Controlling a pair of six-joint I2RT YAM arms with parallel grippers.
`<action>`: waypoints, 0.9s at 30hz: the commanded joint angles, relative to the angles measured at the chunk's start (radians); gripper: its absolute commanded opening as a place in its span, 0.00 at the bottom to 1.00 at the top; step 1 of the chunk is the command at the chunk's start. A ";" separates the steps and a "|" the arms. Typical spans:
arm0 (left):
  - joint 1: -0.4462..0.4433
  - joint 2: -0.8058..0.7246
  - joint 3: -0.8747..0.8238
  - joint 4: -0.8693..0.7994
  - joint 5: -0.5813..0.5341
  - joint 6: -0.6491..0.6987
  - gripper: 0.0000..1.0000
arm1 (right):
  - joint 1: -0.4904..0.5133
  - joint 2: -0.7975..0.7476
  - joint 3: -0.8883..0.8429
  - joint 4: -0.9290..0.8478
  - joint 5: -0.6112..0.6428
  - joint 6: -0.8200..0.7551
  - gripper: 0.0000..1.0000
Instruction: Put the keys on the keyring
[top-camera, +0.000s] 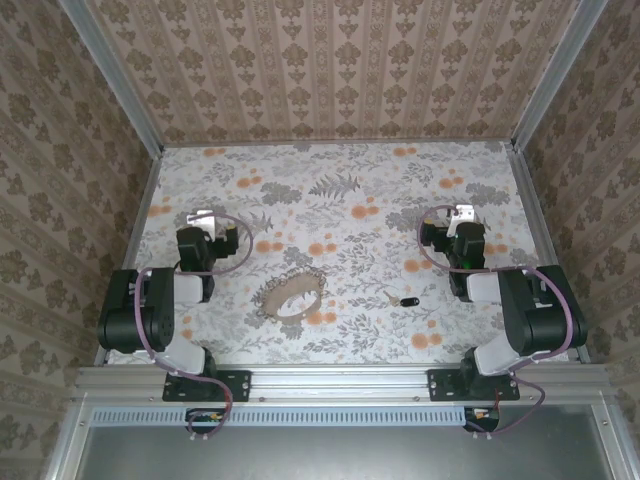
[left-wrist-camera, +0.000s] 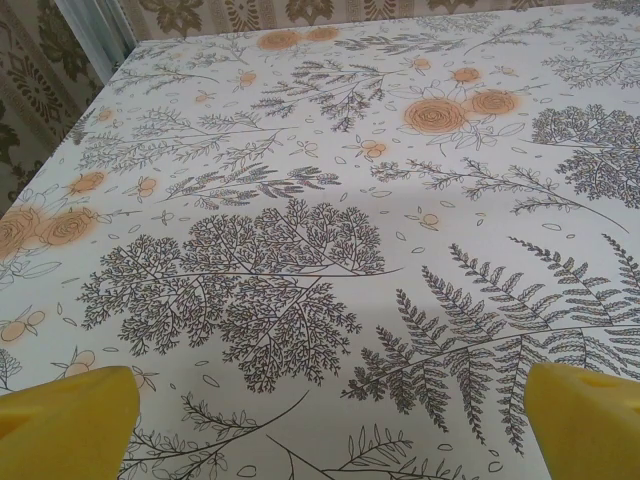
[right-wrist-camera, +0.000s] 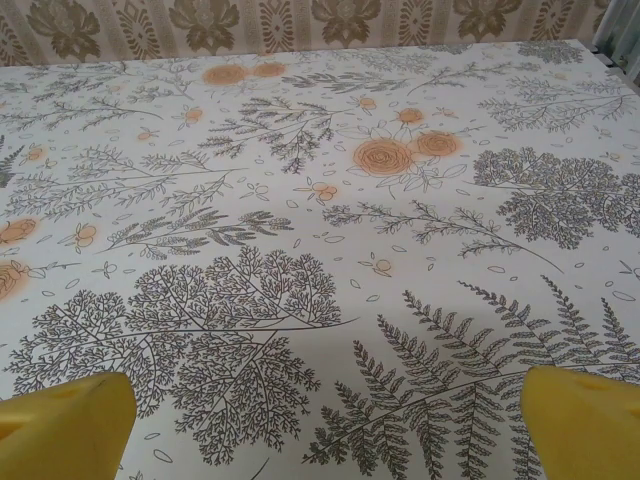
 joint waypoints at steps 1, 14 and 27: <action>-0.003 -0.010 0.016 0.011 -0.011 0.016 1.00 | -0.004 0.002 0.010 0.024 -0.020 -0.013 1.00; 0.000 -0.010 0.016 0.009 -0.005 0.015 1.00 | -0.002 0.002 0.009 0.025 -0.018 -0.014 1.00; -0.001 -0.012 0.014 0.013 -0.003 0.016 1.00 | -0.012 -0.003 0.009 0.022 -0.050 -0.011 1.00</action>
